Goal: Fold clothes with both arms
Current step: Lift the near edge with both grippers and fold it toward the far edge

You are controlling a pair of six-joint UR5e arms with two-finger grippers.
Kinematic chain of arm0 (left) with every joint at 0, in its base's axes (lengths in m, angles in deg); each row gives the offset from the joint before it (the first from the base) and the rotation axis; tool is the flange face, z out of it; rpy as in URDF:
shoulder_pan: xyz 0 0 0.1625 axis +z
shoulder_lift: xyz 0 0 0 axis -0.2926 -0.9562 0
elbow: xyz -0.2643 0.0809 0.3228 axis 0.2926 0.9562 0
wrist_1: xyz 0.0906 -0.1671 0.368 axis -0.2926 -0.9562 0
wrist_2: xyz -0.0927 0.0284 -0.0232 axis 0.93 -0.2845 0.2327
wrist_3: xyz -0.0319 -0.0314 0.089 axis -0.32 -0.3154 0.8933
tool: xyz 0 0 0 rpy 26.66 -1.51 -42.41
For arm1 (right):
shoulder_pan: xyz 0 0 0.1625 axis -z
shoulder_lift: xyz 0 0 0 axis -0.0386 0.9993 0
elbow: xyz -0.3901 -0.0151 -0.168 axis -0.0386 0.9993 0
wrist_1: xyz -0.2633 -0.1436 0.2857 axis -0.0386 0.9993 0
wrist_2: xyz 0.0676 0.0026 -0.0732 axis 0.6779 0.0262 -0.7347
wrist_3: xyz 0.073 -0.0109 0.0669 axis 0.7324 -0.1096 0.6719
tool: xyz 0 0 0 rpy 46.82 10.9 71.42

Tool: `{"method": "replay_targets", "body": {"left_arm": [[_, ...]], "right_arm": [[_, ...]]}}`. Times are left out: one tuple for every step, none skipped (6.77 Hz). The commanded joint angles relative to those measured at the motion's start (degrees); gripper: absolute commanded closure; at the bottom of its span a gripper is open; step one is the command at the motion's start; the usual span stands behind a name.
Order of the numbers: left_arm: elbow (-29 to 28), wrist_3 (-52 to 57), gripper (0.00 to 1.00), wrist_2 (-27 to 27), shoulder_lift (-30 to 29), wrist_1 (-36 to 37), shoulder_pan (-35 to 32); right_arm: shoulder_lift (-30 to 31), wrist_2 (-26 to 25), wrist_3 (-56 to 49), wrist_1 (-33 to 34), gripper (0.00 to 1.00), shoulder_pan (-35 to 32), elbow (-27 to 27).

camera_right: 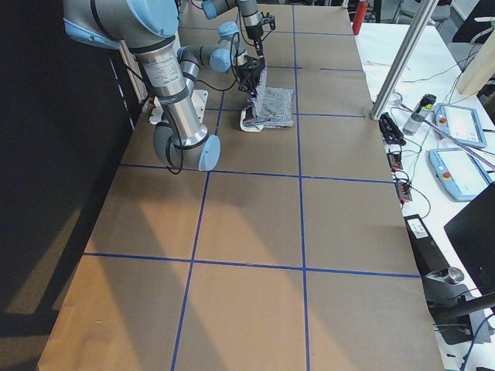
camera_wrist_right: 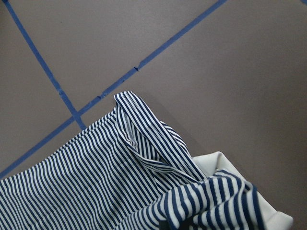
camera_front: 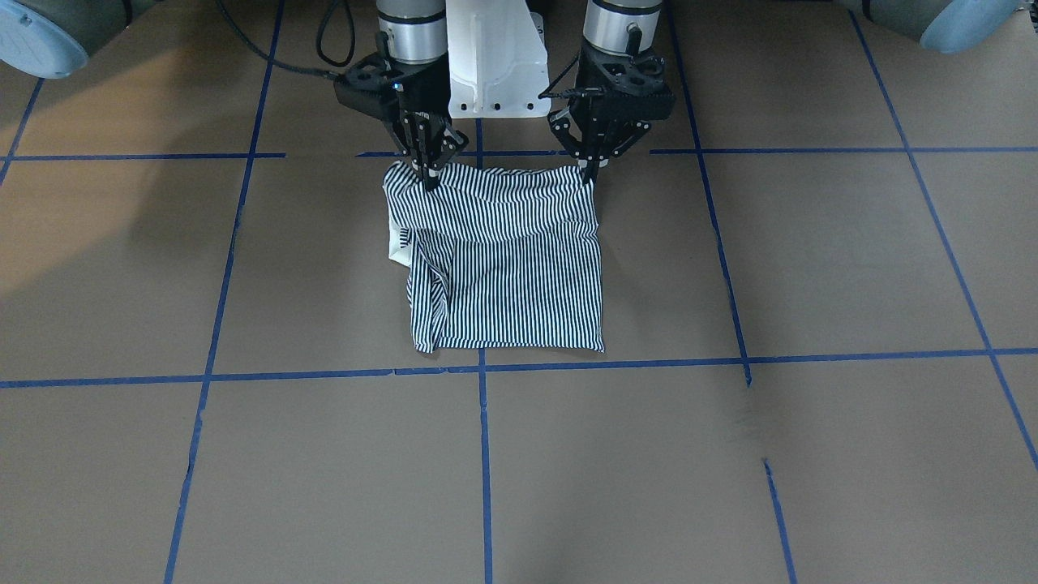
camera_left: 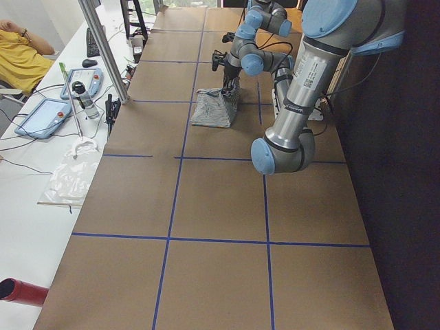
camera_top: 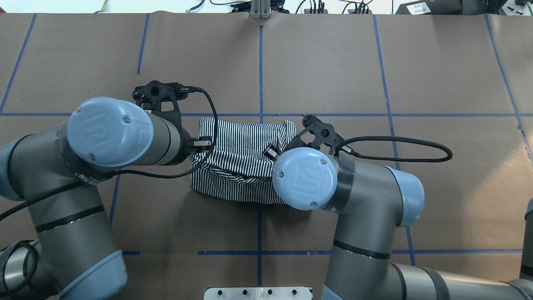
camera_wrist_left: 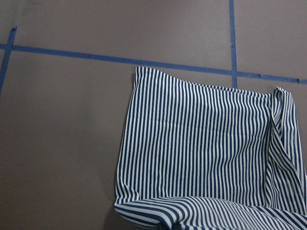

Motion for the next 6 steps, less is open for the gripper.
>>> {"method": "replay_targets", "body": {"left_arm": [[-7.85,1.96,1.00,-0.05,-1.04,-5.77,-3.12],[-13.99,3.01,1.00,-0.13,-2.17,-11.02,-4.26],[-20.92,3.19,1.00,-0.14,-3.32,-17.08,-5.14],[-24.91,3.28,1.00,-1.09,-3.50,-21.06,-5.41],[-26.34,3.37,1.00,-2.06,-3.50,-21.70,-5.41],[-26.53,3.37,1.00,-2.07,-3.50,-21.71,-5.41]], "right_arm": [[-4.74,0.03,-1.42,-8.93,1.00,-4.23,14.13],[-5.38,0.12,-2.12,-11.57,1.00,-5.20,18.11],[-5.47,0.12,-3.09,-13.16,1.00,-5.65,20.06],[-5.56,0.12,-3.27,-13.62,1.00,-5.74,20.86],[-5.65,0.12,-3.27,-13.62,1.00,-5.74,21.48],[-5.82,0.12,-3.45,-13.71,1.00,-5.74,22.27]]}}
